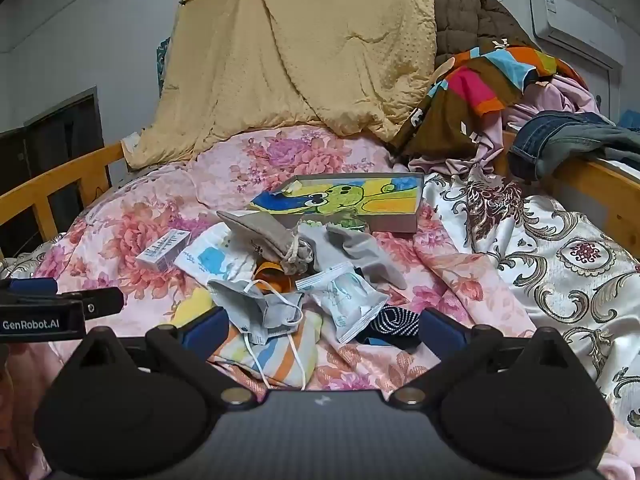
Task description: Organize soft objects
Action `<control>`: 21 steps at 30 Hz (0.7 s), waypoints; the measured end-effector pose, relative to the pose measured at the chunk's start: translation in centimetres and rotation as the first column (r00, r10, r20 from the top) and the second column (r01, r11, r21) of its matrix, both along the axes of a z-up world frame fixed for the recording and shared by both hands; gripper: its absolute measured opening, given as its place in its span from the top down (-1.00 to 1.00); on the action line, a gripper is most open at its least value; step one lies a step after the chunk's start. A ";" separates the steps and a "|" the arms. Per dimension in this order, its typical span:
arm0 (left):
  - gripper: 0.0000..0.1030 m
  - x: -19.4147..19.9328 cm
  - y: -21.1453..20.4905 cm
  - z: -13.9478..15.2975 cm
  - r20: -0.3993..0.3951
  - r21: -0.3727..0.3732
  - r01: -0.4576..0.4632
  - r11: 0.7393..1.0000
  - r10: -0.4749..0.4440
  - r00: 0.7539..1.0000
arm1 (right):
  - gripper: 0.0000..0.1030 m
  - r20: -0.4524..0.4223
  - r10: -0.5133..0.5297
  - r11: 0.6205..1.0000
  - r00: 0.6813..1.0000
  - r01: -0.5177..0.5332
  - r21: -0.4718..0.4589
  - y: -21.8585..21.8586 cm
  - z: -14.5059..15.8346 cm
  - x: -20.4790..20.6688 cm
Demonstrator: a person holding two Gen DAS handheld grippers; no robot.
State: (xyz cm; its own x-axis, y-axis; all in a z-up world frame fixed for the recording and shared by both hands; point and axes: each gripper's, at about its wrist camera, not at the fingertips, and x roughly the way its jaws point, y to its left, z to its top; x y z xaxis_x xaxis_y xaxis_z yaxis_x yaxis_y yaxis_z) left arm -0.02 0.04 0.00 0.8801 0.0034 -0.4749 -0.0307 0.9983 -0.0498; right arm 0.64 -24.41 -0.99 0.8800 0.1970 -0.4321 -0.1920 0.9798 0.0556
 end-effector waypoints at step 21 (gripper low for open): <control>-0.98 -0.1 -0.8 -0.1 -0.006 0.011 0.003 1.000 -0.003 1.000 | -1.00 -0.006 -0.010 1.000 1.000 0.010 -0.003 -0.2 0.1 0.0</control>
